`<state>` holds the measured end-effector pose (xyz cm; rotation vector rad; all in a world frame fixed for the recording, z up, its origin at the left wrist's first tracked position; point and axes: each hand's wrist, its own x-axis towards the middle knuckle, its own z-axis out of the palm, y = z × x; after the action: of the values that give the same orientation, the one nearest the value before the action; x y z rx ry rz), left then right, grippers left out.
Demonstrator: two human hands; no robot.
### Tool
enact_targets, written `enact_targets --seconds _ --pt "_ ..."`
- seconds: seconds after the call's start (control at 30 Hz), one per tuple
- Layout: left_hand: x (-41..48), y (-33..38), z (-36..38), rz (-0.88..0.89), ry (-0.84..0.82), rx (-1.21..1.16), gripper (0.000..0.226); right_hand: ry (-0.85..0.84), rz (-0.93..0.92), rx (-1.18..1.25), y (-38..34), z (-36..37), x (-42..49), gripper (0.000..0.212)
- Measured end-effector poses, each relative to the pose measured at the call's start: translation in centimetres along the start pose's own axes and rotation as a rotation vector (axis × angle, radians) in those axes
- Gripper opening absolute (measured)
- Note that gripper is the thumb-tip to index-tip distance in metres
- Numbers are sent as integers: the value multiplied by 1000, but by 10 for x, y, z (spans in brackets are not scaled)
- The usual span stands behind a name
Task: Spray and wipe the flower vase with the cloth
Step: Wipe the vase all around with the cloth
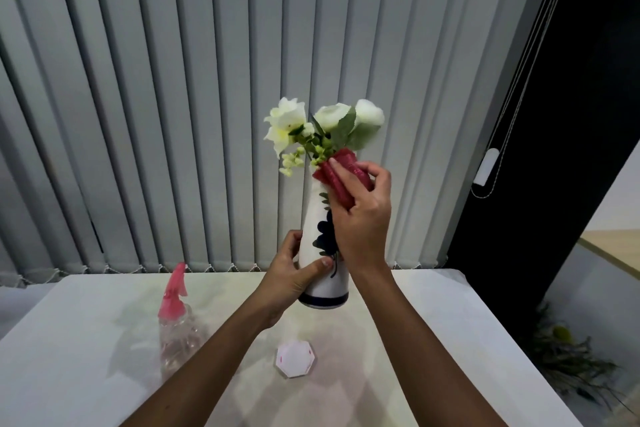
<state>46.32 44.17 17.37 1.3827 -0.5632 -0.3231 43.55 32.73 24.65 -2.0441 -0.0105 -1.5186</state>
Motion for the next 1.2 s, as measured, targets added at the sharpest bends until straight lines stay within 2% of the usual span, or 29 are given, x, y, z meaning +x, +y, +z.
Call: enact_targets --seconds 0.07,0.13,0.2,0.3,0.4,0.53,0.63,0.77,0.9,1.07,1.1,1.2 --pt "0 1 -3 2 23 36 51 -63 -161 -110 2 -2 -4 32" --pt "0 2 -4 1 23 56 53 -78 -222 -161 6 -3 0 32" --pt "0 4 -1 -3 -4 47 54 -23 -78 -65 5 -3 4 31" --pt "-1 2 1 0 -13 -5 56 50 267 205 0 -2 5 32" --pt "-2 2 -3 0 11 -71 62 -61 448 329 3 -6 -8 32" --pt "3 7 -11 -8 27 -160 57 -180 399 354 8 -15 -51 30" --pt "4 9 -13 -19 24 -200 44 -149 310 325 10 -17 -75 29" --pt "1 9 -14 -65 -25 -252 50 -133 185 266 9 -15 -67 32" --pt "-3 6 -14 -108 -125 -210 49 -124 202 276 3 -9 -26 35" --pt "0 5 -10 -185 -118 -182 19 -169 281 268 2 -4 -2 36" --pt "0 4 -9 -181 -106 -185 22 -179 324 295 1 -3 -2 35" --pt "-4 1 -7 -113 -91 -210 53 -209 431 360 -1 -3 -9 31"
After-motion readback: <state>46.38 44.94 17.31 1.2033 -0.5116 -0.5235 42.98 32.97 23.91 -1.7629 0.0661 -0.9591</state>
